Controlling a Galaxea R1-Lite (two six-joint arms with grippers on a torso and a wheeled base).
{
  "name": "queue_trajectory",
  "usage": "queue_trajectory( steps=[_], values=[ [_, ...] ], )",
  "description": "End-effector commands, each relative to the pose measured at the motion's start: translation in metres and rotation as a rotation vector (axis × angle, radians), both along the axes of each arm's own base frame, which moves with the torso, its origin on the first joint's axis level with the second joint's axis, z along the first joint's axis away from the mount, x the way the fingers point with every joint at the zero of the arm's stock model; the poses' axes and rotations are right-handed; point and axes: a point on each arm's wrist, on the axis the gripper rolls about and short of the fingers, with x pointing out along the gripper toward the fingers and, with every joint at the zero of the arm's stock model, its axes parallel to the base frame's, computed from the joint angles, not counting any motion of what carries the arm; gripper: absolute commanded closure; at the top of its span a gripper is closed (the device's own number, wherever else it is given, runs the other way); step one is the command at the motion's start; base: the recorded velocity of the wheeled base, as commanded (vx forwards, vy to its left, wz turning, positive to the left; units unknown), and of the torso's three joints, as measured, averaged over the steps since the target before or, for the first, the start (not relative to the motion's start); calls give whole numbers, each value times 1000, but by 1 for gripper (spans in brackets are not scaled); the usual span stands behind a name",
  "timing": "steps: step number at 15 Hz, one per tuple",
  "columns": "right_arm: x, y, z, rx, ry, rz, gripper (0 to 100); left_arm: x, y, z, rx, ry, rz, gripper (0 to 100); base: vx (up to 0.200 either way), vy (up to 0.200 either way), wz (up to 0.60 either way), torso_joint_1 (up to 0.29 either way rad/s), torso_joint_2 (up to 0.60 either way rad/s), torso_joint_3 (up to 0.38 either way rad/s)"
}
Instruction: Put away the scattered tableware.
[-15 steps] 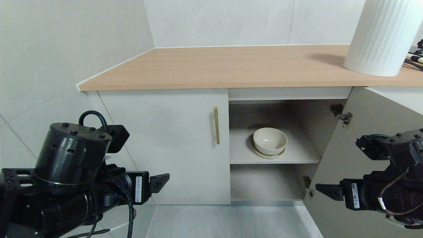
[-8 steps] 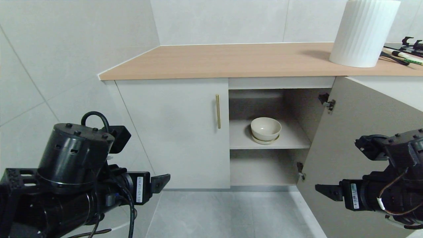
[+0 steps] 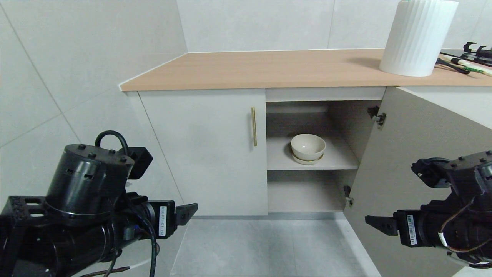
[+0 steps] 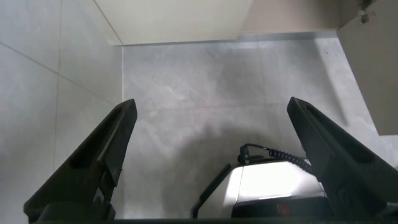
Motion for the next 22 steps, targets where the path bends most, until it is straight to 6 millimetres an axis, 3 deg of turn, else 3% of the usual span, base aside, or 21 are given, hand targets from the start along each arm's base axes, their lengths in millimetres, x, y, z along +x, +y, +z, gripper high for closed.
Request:
queue_trajectory(
  steps=[1,5,15,20,22],
  values=[
    [0,0,0,-1,1,1,0,0,0,0,3,1,2,0,0,0,0,0,0,0],
    [-11,-1,-2,-53,60,37,0,0,0,-1,14,-4,10,0,0,0,0,0,0,0],
    [-74,-36,17,-305,196,235,0,0,1,0,22,-10,19,0,0,-200,0,2,2,1],
    [-91,-51,37,-331,235,214,0,0,1,-1,21,-10,20,0,0,-80,0,3,1,-1],
    [-84,-60,47,-320,198,75,0,0,1,0,20,-11,20,0,0,0,0,0,0,0]
  ],
)
